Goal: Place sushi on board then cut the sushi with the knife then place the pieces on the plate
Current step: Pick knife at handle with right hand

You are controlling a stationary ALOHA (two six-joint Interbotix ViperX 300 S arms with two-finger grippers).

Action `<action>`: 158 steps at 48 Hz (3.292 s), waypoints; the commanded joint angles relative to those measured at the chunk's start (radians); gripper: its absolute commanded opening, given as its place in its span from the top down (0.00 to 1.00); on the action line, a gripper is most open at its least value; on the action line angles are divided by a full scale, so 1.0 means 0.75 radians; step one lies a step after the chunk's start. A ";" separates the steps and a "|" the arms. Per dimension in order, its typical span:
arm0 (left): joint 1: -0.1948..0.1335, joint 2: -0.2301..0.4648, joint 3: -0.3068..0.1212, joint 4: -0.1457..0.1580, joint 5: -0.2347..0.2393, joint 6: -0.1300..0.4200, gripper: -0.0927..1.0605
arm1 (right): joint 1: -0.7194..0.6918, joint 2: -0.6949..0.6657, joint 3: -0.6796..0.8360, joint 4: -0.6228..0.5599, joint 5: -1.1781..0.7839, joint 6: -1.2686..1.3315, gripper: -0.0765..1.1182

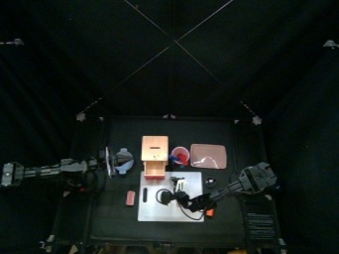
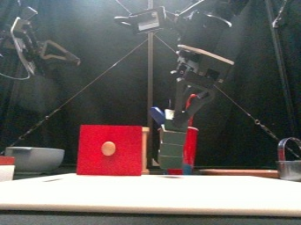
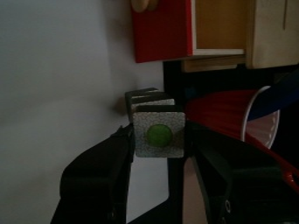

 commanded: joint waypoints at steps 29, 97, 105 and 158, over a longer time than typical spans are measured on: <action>0.037 0.006 -0.037 -0.014 -0.035 -0.006 0.85 | 0.070 0.033 -0.182 0.301 -0.033 -0.020 0.19; 0.033 0.190 -0.065 0.074 -0.110 0.004 0.85 | -0.732 -0.659 0.168 0.630 -0.123 -0.546 0.20; 0.045 0.190 -0.053 0.070 -0.112 0.004 0.85 | -0.695 -0.646 0.178 0.671 -0.170 -0.695 0.20; 0.078 0.190 -0.037 0.027 -0.157 0.002 0.85 | -0.395 -0.430 0.141 0.221 0.000 -0.640 0.21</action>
